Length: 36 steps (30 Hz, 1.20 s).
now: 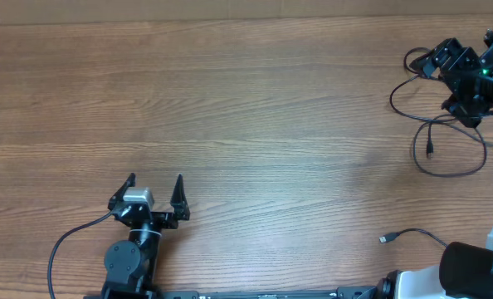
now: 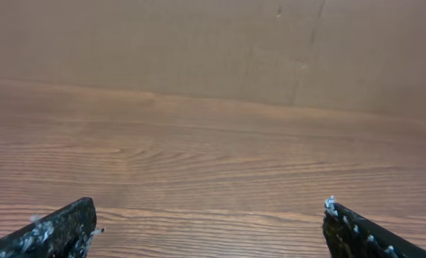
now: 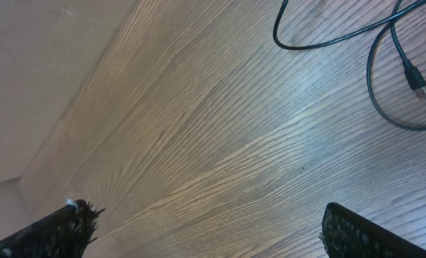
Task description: Untangle cables
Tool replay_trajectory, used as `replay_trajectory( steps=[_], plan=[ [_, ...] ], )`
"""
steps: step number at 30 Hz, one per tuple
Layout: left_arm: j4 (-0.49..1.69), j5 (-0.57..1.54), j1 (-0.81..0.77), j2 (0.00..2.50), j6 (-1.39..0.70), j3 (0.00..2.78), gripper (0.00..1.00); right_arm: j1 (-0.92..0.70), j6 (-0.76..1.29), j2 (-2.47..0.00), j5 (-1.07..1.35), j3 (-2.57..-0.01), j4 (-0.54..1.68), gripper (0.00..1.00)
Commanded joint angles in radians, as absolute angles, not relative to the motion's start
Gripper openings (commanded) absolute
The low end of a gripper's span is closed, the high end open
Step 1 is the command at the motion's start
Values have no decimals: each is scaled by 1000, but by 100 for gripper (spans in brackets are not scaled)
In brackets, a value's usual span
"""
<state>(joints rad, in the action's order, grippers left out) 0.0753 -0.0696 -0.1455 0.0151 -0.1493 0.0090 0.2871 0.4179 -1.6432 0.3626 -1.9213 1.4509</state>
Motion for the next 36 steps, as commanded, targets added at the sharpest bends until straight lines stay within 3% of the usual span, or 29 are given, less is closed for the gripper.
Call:
replay_trajectory(
  steps=[1,11,36],
  plan=[
    [78,-53,-90,3,-126,6,100,281,410,-1637,368,-1925,1446,100],
    [74,-55,5,4,-127,6,100,281,410,-1637,368,-1925,1446,100],
    [74,-55,6,4,-126,6,100,281,410,-1637,368,-1925,1446,100]
  ],
)
